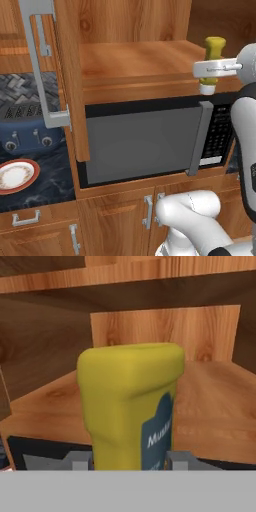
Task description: Move the hot dog bun to the plate on the dining table and place the condiment next to that plate. Then navigate to the fridge and take the sausage and place it on the plate as well.
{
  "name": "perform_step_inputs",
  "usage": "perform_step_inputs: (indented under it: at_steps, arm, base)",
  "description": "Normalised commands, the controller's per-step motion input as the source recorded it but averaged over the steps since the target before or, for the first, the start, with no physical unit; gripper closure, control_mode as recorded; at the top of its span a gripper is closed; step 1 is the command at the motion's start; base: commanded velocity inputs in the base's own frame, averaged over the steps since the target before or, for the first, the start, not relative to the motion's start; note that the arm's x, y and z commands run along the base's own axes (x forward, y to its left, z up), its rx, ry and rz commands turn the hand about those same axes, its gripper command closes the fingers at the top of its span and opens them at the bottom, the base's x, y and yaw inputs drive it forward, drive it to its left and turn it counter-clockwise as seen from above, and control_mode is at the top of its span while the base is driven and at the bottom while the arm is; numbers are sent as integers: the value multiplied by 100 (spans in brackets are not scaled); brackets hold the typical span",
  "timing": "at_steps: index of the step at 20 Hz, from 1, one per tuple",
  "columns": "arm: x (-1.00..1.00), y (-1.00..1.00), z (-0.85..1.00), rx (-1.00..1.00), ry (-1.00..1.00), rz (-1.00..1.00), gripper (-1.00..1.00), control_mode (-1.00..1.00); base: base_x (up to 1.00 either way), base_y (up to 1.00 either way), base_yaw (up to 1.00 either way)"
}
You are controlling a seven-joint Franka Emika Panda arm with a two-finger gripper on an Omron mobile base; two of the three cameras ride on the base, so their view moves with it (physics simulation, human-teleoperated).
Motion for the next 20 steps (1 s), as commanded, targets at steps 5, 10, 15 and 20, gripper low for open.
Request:
perform_step_inputs:
  at_steps: [5, 10, 15, 20]
  arm:
    - [0, 0, 0, 0, 0, 0, 100, 100]
    - [0, 0, 0, 0, 0, 0, 100, 100]
    - [0, 0, 0, 0, 0, 0, 100, 100]
    - [0, 0, 0, 0, 0, 0, 100, 100]
  base:
    - [-96, 0, 0]
    - [-100, 0, -9]
    - [-100, -7, -38]
    - [-94, -1, -52]
